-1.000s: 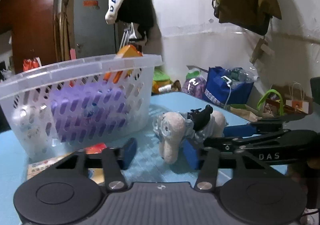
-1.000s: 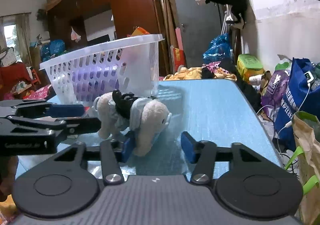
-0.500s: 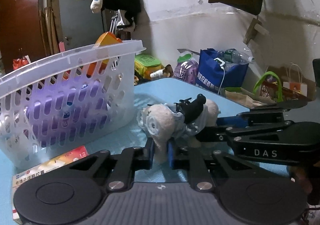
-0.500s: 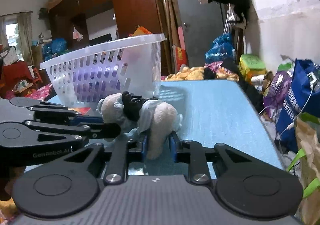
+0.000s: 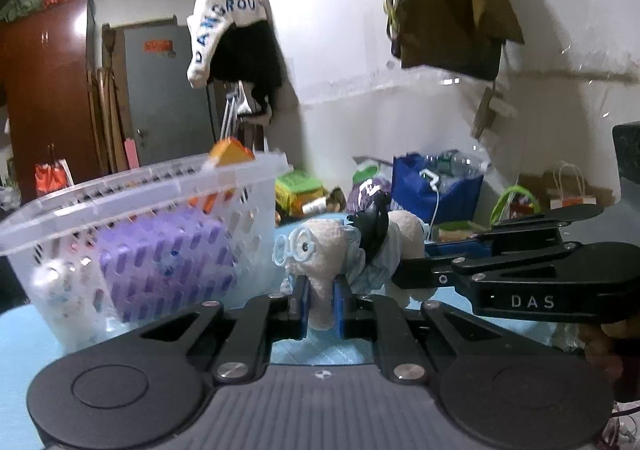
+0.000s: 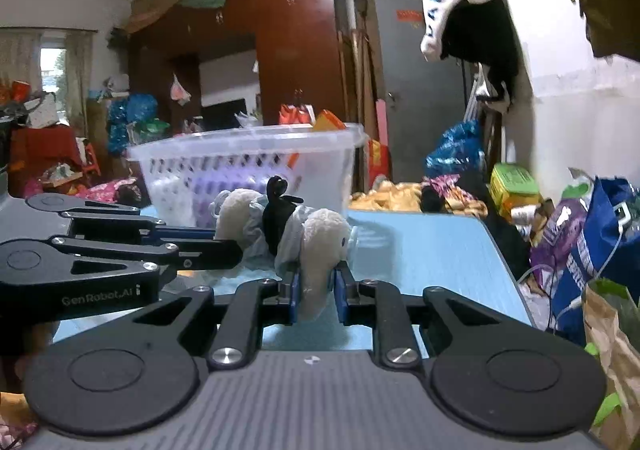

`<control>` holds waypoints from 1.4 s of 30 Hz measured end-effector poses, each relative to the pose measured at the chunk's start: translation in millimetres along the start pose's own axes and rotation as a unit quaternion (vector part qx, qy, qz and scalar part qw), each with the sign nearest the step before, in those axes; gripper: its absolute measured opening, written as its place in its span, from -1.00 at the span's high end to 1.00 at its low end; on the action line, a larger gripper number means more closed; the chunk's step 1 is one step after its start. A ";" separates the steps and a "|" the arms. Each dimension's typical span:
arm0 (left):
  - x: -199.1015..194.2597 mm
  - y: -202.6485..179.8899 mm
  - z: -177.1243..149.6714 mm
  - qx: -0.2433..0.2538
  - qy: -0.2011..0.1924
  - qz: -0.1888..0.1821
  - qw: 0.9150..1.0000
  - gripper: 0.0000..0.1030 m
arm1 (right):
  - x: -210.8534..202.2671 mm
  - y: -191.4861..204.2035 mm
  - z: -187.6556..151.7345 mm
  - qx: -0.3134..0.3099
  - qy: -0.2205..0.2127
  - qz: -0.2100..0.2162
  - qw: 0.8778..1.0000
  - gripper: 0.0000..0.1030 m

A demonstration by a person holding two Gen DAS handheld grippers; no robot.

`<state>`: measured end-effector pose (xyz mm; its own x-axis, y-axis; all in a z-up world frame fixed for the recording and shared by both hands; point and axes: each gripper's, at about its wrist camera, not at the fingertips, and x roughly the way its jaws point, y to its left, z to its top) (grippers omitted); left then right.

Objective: Organize objects
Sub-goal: 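Grasp the white-and-black plush toy with both grippers, then lift the plush toy into the basket and open both grippers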

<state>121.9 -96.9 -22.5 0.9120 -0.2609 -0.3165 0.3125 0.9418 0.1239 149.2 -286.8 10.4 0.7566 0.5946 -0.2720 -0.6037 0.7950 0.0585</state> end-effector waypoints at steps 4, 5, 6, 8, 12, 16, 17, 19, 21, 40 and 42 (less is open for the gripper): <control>-30.5 0.2 7.6 0.003 -0.038 0.005 0.999 0.71 | -13.1 17.0 13.8 -0.020 -0.026 0.012 0.999 0.62; -37.6 0.5 10.9 0.004 -0.047 0.006 0.999 0.71 | -16.3 21.3 19.1 -0.023 -0.034 0.017 0.999 0.62; -46.5 0.5 14.9 0.007 -0.058 0.009 0.998 0.71 | -19.3 25.5 25.3 -0.028 -0.043 0.022 0.998 0.62; -65.6 -1.3 26.3 0.024 -0.083 0.019 0.996 0.71 | -23.9 35.2 42.4 -0.045 -0.063 0.027 0.997 0.62; -91.1 1.2 56.9 0.068 -0.127 0.056 0.988 0.70 | -13.0 51.0 87.2 -0.077 -0.089 0.041 0.992 0.62; -90.3 29.0 93.0 0.082 -0.134 0.095 0.983 0.70 | 28.6 60.5 130.2 -0.086 -0.087 0.052 0.991 0.62; -85.2 39.6 100.9 0.079 -0.130 0.107 0.983 0.70 | 40.0 62.8 137.6 -0.085 -0.085 0.056 0.991 0.62; -71.1 62.3 112.9 0.073 -0.119 0.121 0.983 0.70 | 67.3 69.0 150.6 -0.088 -0.081 0.065 0.991 0.62; -53.3 86.9 120.9 0.063 -0.107 0.137 0.983 0.70 | 94.7 77.9 155.7 -0.097 -0.068 0.060 0.991 0.62; 7.4 159.2 69.4 0.061 -0.062 0.168 0.982 -0.13 | 184.6 88.5 116.4 -0.135 0.047 0.071 0.987 0.15; -3.9 153.9 62.7 0.052 -0.082 0.167 0.981 -0.41 | 165.9 77.2 114.1 -0.131 0.025 0.061 0.989 -0.39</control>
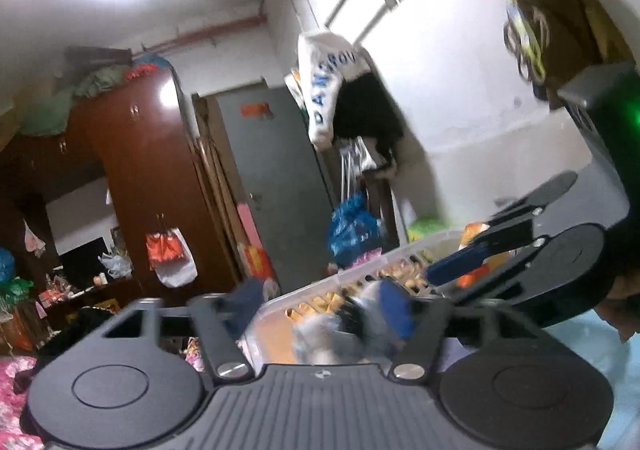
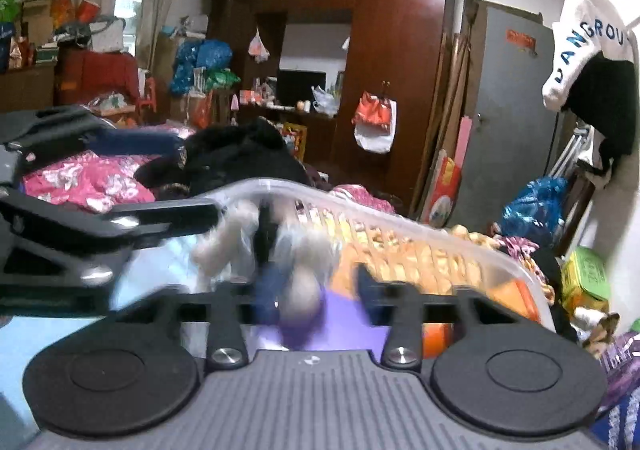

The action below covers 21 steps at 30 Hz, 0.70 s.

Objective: Organize objects
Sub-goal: 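Lift the plush toy into the basket and open both grippers, then move both grippers toward the medicine box on the table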

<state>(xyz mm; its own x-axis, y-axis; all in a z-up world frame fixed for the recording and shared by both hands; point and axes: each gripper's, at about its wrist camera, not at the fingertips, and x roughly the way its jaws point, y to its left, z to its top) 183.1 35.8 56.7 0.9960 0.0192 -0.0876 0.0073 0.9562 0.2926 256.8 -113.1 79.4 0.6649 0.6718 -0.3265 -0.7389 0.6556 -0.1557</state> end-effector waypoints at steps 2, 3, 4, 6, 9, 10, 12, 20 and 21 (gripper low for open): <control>-21.4 0.9 -4.0 -0.027 -0.009 -0.012 1.000 -0.43 | -31.2 -13.0 -11.9 0.025 -0.025 -0.006 0.999 -0.66; -30.6 1.7 -6.4 -0.039 -0.010 -0.013 0.999 -0.50 | -42.5 -17.6 -18.6 0.035 -0.033 -0.002 0.999 -0.81; -43.4 0.9 -10.0 -0.053 -0.006 -0.018 0.998 -0.53 | -59.8 -22.6 -28.4 0.045 -0.042 0.003 0.998 -0.88; -64.9 -0.7 -21.5 -0.070 -0.002 -0.039 0.997 -0.59 | -81.9 -27.4 -48.1 0.061 -0.044 -0.003 0.997 -1.00; -88.8 -4.0 -43.9 -0.101 0.023 -0.074 0.992 -0.60 | -98.7 -26.5 -87.5 0.090 -0.010 -0.001 0.996 -1.00; -93.3 -4.9 -52.4 -0.111 0.032 -0.089 0.989 -0.60 | -98.9 -24.8 -96.6 0.099 0.000 0.002 0.995 -1.00; -93.7 -6.6 -65.3 -0.122 0.055 -0.110 0.985 -0.60 | -98.9 -20.4 -111.5 0.109 0.021 0.007 0.994 -1.00; -77.0 9.8 -99.4 -0.155 0.107 -0.142 0.972 -0.60 | -78.6 -2.4 -106.0 0.084 0.041 0.031 0.995 -1.00; -74.0 10.4 -99.3 -0.150 0.111 -0.149 0.971 -0.60 | -77.1 0.3 -105.1 0.076 0.044 0.038 0.995 -1.00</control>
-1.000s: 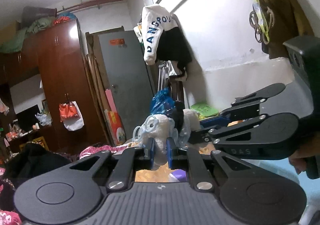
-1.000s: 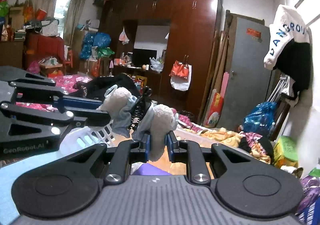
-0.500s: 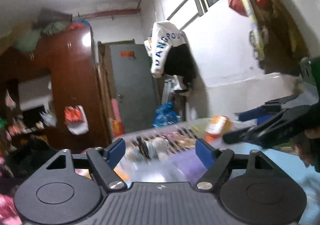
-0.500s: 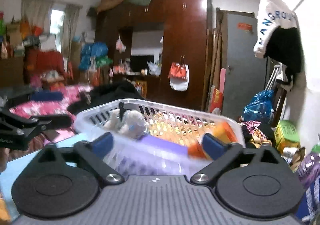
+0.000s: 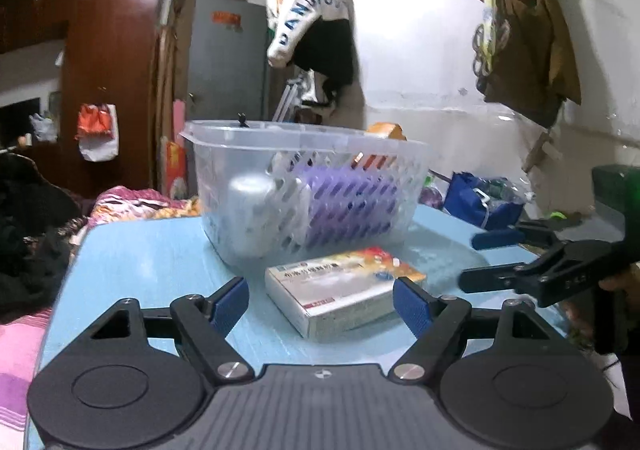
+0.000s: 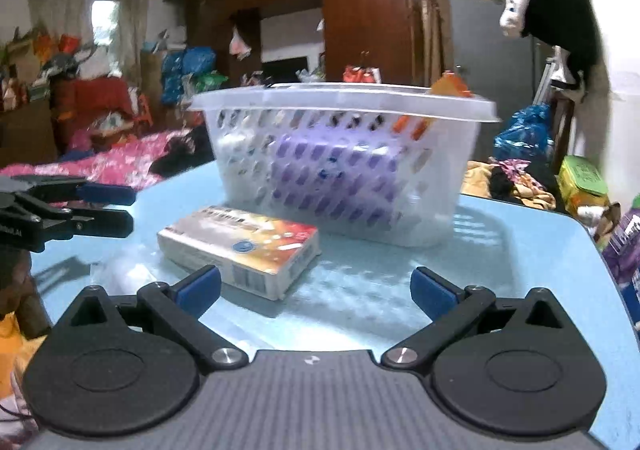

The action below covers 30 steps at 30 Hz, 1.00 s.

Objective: Organize objects
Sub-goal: 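Move both grippers toward the medicine box on the table, then close both grippers on the white-and-orange medicine box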

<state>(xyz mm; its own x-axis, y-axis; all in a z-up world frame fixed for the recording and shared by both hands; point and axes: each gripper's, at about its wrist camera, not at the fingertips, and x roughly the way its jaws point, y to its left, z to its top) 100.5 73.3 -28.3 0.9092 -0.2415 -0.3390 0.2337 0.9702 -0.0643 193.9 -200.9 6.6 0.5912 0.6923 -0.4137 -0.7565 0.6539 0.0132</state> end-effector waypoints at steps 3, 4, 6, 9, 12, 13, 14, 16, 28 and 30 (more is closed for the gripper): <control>5.6 -1.2 1.6 0.026 0.018 -0.009 0.999 -0.60 | 5.8 10.4 -2.8 -0.022 0.013 0.009 1.000 -0.88; 8.2 -0.5 2.7 0.031 0.023 -0.014 0.999 -0.60 | 10.0 11.6 -0.5 -0.031 0.022 0.012 0.999 -0.84; 15.0 1.7 2.6 0.027 0.039 -0.022 0.999 -0.59 | 17.1 11.7 2.5 -0.040 0.036 0.022 0.998 -0.72; 24.2 6.8 -1.2 0.012 0.064 -0.040 0.997 -0.58 | 26.1 8.2 4.7 -0.036 0.055 0.042 0.997 -0.48; 27.1 8.5 -0.8 0.002 0.075 -0.044 0.996 -0.53 | 31.9 6.0 2.9 -0.037 0.067 0.051 0.996 -0.29; 28.8 8.9 -0.5 -0.003 0.079 -0.041 0.996 -0.51 | 33.1 4.8 1.9 -0.032 0.073 0.058 0.995 -0.26; 30.9 9.6 -0.6 -0.007 0.085 -0.041 0.996 -0.47 | 33.1 3.9 0.6 -0.026 0.074 0.069 0.994 -0.14; 34.5 10.2 -1.2 -0.014 0.096 -0.041 0.994 -0.35 | 33.0 4.8 -0.3 -0.028 0.078 0.075 0.994 -0.07; 35.8 1.2 -5.0 -0.008 0.094 -0.018 0.995 0.29 | 25.8 6.4 -0.7 -0.032 0.060 0.071 0.995 0.12; 32.3 -0.7 -5.6 -0.002 0.082 -0.012 0.997 0.33 | 25.9 6.8 0.4 -0.036 0.052 0.068 0.996 0.14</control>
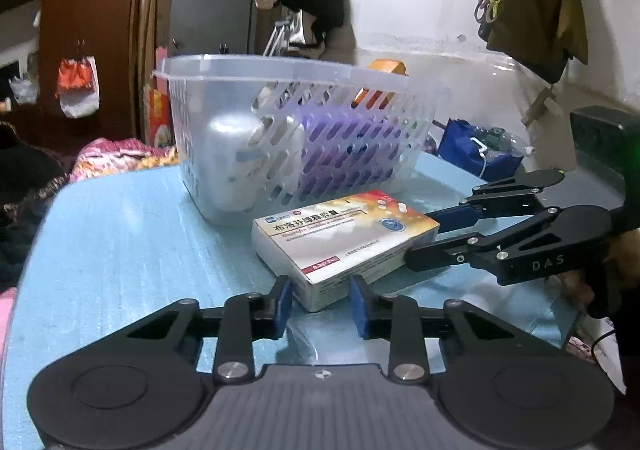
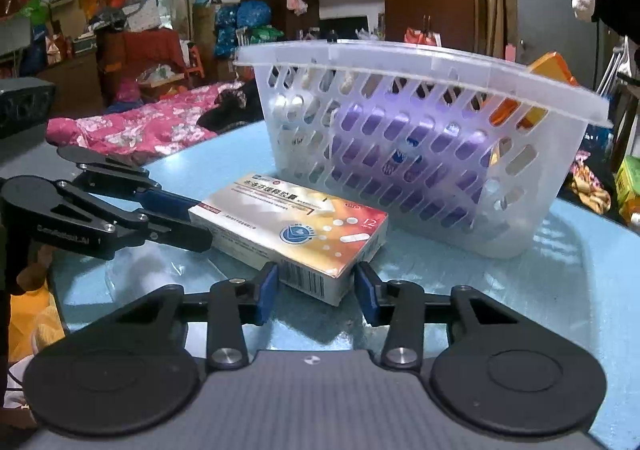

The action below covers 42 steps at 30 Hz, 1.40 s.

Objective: Organize objects
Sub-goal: 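Close both grippers on the white-and-orange medicine box, then lift the medicine box over the basket and open both grippers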

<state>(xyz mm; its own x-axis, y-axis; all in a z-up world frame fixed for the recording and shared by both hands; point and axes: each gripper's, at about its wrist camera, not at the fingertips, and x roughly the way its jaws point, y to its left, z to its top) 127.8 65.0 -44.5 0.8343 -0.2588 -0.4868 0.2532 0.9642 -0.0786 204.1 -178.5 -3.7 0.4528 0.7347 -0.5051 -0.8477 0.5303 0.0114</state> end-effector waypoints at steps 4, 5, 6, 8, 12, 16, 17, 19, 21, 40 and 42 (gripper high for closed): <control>-5.6 -4.3 -1.2 0.010 -0.022 0.009 1.000 0.36 | -4.3 4.6 -0.6 -0.004 -0.011 -0.012 1.000 0.19; -7.0 -5.7 -1.2 0.012 -0.028 0.011 0.999 0.36 | -4.8 6.7 -1.1 -0.008 -0.013 -0.016 1.000 0.20; -8.7 -7.1 -1.4 0.013 -0.034 0.012 0.999 0.36 | -5.8 8.7 -2.3 -0.010 -0.015 -0.020 1.000 0.22; -11.9 -9.7 -1.6 0.017 -0.047 0.013 0.999 0.36 | -7.9 9.7 -4.2 -0.011 -0.021 -0.025 0.999 0.24; -20.1 -18.1 -1.0 0.031 -0.073 0.016 0.997 0.36 | -16.1 11.6 -5.5 -0.011 -0.038 -0.032 0.999 0.27; -31.9 -29.4 0.4 0.048 -0.100 0.019 0.994 0.36 | -30.3 15.5 -6.4 -0.013 -0.061 -0.039 0.997 0.28; -35.5 -33.1 0.6 0.053 -0.108 0.019 0.992 0.36 | -34.1 17.3 -6.1 -0.016 -0.067 -0.043 0.997 0.28; -42.7 -39.5 1.4 0.063 -0.120 0.020 0.991 0.36 | -42.5 21.4 -4.8 -0.023 -0.079 -0.051 0.995 0.28; -50.7 -46.0 3.9 0.072 -0.134 0.021 0.988 0.36 | -50.7 23.2 -1.9 -0.023 -0.091 -0.052 0.994 0.28; -29.8 -59.8 157.4 0.150 -0.162 0.054 0.974 0.36 | -33.9 -31.0 137.6 -0.061 -0.108 -0.128 0.984 0.29; -13.0 -50.1 162.9 0.140 -0.151 0.056 0.977 0.36 | -17.5 -34.2 143.2 -0.066 -0.092 -0.136 0.984 0.29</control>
<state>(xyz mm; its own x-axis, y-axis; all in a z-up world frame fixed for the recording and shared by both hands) 184.0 10.6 107.6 0.9605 -0.1981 -0.1956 0.2401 0.9451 0.2215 264.8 -148.9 128.3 0.7002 0.6437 -0.3089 -0.7110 0.6678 -0.2203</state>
